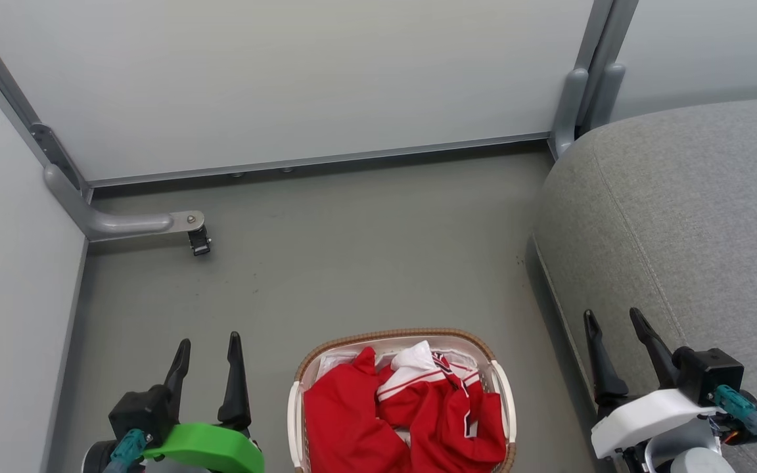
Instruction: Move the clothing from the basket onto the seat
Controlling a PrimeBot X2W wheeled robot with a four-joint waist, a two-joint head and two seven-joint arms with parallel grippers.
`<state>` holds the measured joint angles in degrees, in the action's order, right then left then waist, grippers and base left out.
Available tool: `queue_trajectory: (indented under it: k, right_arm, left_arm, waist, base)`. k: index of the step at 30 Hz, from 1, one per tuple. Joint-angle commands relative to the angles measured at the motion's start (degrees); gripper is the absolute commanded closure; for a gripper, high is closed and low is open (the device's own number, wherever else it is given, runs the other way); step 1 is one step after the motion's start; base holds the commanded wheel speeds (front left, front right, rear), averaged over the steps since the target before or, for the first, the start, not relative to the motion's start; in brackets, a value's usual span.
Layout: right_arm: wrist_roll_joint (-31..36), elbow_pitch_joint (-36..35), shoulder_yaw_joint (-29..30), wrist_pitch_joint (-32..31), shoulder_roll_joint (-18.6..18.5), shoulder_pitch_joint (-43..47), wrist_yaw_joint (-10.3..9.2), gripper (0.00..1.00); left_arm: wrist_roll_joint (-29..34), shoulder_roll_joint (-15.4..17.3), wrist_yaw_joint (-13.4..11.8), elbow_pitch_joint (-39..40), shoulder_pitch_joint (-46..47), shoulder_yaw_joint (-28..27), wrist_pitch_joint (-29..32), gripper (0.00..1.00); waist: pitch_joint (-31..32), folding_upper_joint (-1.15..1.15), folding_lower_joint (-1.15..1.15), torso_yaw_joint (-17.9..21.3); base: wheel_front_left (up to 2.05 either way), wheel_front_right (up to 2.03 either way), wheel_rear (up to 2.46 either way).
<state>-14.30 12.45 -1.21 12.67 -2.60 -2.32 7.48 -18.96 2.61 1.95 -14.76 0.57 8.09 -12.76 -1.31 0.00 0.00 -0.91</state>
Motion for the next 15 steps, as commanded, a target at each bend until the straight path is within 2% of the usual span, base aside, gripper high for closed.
queue_trajectory:
  k: [1, 15]
  right_arm:
    - [1.5, -0.3, -0.1, 0.6, -0.3, 0.5, 0.02, 0.00]
    - [7.2, -0.7, -0.6, 2.1, -0.4, 0.7, 0.02, 0.00]
  left_arm:
    - [1.3, 0.4, -0.2, 0.0, -0.1, 0.2, -0.5, 0.00]
    - [5.8, 0.4, -0.5, -1.9, -0.1, 1.1, -2.0, 0.00]
  waist:
    - [0.0, 0.00, 0.00, 0.0]
    - [-0.2, 0.00, 0.00, -0.2]
  base:
    - [0.00, 0.00, 0.00]
    - [0.00, 0.00, 0.00]
